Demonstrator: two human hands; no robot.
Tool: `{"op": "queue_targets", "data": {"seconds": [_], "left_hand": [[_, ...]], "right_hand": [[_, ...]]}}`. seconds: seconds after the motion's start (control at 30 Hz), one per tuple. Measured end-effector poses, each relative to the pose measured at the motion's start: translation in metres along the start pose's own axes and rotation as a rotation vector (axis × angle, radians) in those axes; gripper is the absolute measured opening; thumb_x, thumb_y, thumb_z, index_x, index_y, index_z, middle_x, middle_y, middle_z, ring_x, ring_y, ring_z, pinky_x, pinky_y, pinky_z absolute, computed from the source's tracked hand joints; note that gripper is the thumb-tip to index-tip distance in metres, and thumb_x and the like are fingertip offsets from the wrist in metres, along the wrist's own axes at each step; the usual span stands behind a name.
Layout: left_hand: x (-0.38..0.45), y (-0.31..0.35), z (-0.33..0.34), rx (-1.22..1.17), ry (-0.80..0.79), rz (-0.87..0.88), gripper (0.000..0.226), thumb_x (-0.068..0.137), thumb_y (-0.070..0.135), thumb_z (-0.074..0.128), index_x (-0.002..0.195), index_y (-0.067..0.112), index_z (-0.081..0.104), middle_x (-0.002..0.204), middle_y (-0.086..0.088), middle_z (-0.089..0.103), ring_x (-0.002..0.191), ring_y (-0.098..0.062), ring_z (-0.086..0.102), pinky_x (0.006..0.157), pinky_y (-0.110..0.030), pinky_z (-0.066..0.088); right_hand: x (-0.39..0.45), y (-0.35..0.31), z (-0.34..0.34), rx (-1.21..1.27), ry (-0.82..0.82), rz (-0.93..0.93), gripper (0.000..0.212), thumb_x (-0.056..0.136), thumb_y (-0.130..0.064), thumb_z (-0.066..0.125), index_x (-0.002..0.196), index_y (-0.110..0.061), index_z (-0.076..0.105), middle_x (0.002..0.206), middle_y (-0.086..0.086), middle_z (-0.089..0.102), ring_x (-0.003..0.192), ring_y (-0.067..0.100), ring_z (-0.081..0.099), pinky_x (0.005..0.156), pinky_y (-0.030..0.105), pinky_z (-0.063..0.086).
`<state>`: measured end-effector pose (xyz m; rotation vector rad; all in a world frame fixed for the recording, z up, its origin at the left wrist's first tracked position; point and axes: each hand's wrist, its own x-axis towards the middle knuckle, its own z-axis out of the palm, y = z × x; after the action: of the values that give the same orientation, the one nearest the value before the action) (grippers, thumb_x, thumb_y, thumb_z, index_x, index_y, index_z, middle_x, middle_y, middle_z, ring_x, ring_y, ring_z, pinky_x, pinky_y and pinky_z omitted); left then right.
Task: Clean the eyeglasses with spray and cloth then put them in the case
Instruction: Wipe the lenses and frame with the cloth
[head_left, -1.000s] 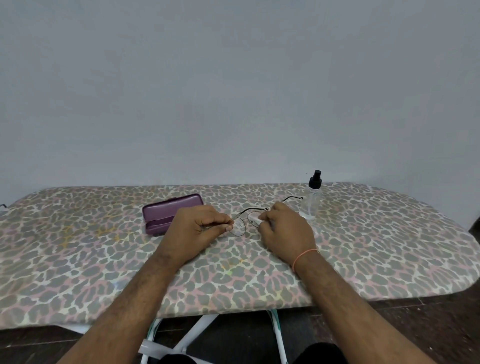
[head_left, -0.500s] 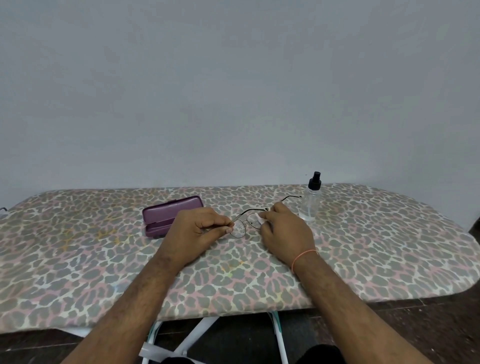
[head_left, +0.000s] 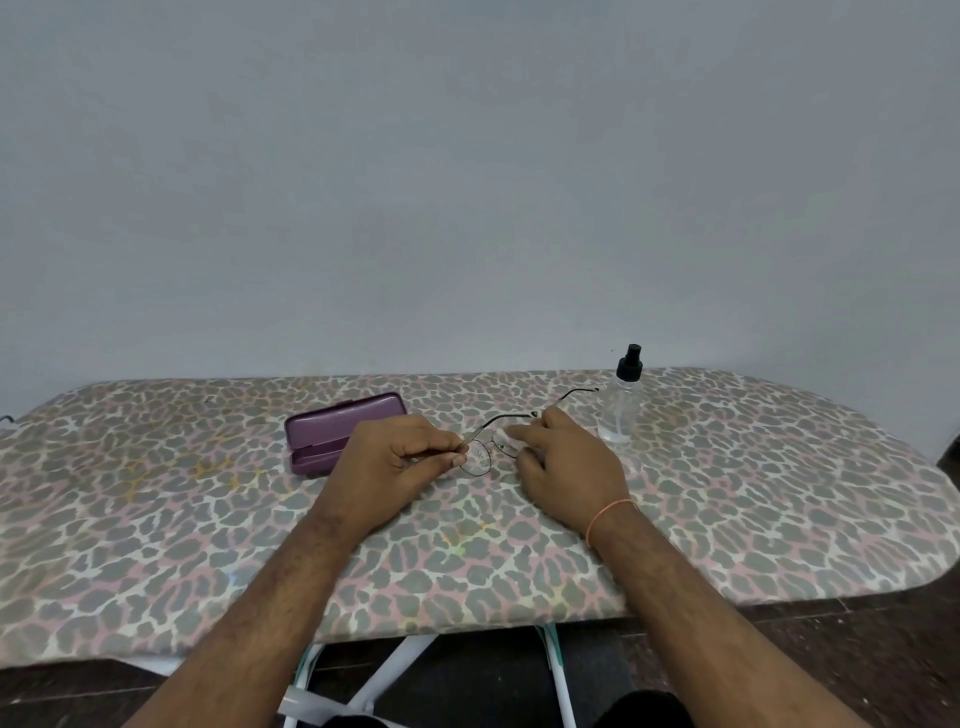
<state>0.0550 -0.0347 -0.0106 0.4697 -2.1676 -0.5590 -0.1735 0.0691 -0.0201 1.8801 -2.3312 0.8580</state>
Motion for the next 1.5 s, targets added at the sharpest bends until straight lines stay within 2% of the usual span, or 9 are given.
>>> {"op": "queue_targets", "data": {"seconds": [0.17,0.3,0.47,0.63,0.87,1.0,1.17,1.33,1.5], "left_hand": [[0.001,-0.001,-0.001,0.010,0.009,-0.006,0.017,0.090,0.019,0.087,0.108,0.020,0.088,0.095,0.015,0.082,0.087,-0.004,0.078,0.079,-0.016,0.059],[0.000,0.001,-0.001,-0.002,0.006,-0.004,0.018,0.090,0.018,0.087,0.108,0.019,0.088,0.096,0.014,0.082,0.087,-0.004,0.079,0.080,-0.018,0.060],[0.000,0.002,0.000,-0.005,0.003,-0.009,0.017,0.090,0.017,0.087,0.108,0.019,0.088,0.096,0.013,0.082,0.088,-0.005,0.079,0.080,-0.021,0.062],[0.001,0.001,0.001,-0.017,0.033,-0.041,0.018,0.089,0.018,0.088,0.108,0.020,0.088,0.096,0.016,0.082,0.087,-0.005,0.078,0.079,-0.019,0.060],[0.003,0.003,0.003,-0.221,0.121,-0.274,0.019,0.088,0.013,0.088,0.102,0.026,0.087,0.097,0.009,0.085,0.092,-0.010,0.081,0.085,-0.023,0.064],[0.008,0.004,0.004,-0.367,0.173,-0.448,0.016,0.090,0.012,0.087,0.100,0.025,0.085,0.095,0.004,0.085,0.089,-0.005,0.079,0.079,-0.018,0.061],[0.014,0.005,0.003,-0.511,0.259,-0.592,0.012,0.092,0.014,0.085,0.103,0.020,0.084,0.091,0.000,0.086,0.075,-0.004,0.076,0.063,-0.017,0.059],[0.018,0.005,0.007,-0.701,0.237,-0.700,0.018,0.092,0.014,0.084,0.108,0.005,0.081,0.096,-0.014,0.085,0.082,-0.012,0.080,0.068,-0.017,0.062],[0.021,0.007,0.007,-0.823,0.242,-0.776,0.018,0.097,0.014,0.077,0.108,0.000,0.078,0.090,-0.009,0.083,0.083,-0.010,0.080,0.075,-0.015,0.064]], "right_hand": [[0.000,0.002,-0.001,0.040,0.044,0.065,0.027,0.101,-0.034,0.055,0.109,-0.033,0.080,0.106,-0.012,0.063,0.095,0.013,0.063,0.073,0.033,0.050],[0.001,0.002,0.002,-0.068,0.049,0.080,0.032,0.105,-0.036,0.051,0.120,-0.024,0.077,0.111,-0.006,0.060,0.096,0.020,0.065,0.072,0.034,0.051],[-0.001,0.000,-0.004,0.025,-0.050,0.026,0.038,0.104,-0.036,0.054,0.138,-0.034,0.070,0.123,-0.012,0.060,0.109,0.013,0.063,0.078,0.031,0.048],[-0.002,0.003,-0.004,0.113,0.038,0.088,0.015,0.095,-0.037,0.068,0.102,-0.034,0.081,0.102,-0.014,0.062,0.098,0.012,0.063,0.077,0.033,0.049],[-0.014,-0.002,-0.005,0.340,0.239,-0.005,0.016,0.091,-0.028,0.063,0.096,-0.032,0.078,0.098,-0.015,0.062,0.084,0.006,0.062,0.070,0.031,0.052],[-0.018,-0.007,-0.011,0.657,0.346,0.024,0.023,0.093,-0.004,0.072,0.089,-0.026,0.078,0.095,-0.010,0.068,0.083,0.009,0.062,0.072,0.021,0.049],[-0.021,-0.014,-0.012,0.823,0.342,-0.014,0.013,0.096,-0.014,0.079,0.091,-0.025,0.079,0.098,-0.008,0.072,0.082,0.009,0.059,0.071,0.029,0.056],[-0.019,-0.019,-0.006,0.800,0.318,0.008,0.014,0.096,-0.015,0.080,0.096,-0.028,0.083,0.101,-0.012,0.075,0.084,0.012,0.063,0.071,0.035,0.060],[-0.009,-0.034,-0.002,0.838,0.370,0.144,0.006,0.096,-0.031,0.080,0.099,-0.035,0.083,0.095,-0.013,0.079,0.077,0.022,0.069,0.069,0.027,0.060]]}}
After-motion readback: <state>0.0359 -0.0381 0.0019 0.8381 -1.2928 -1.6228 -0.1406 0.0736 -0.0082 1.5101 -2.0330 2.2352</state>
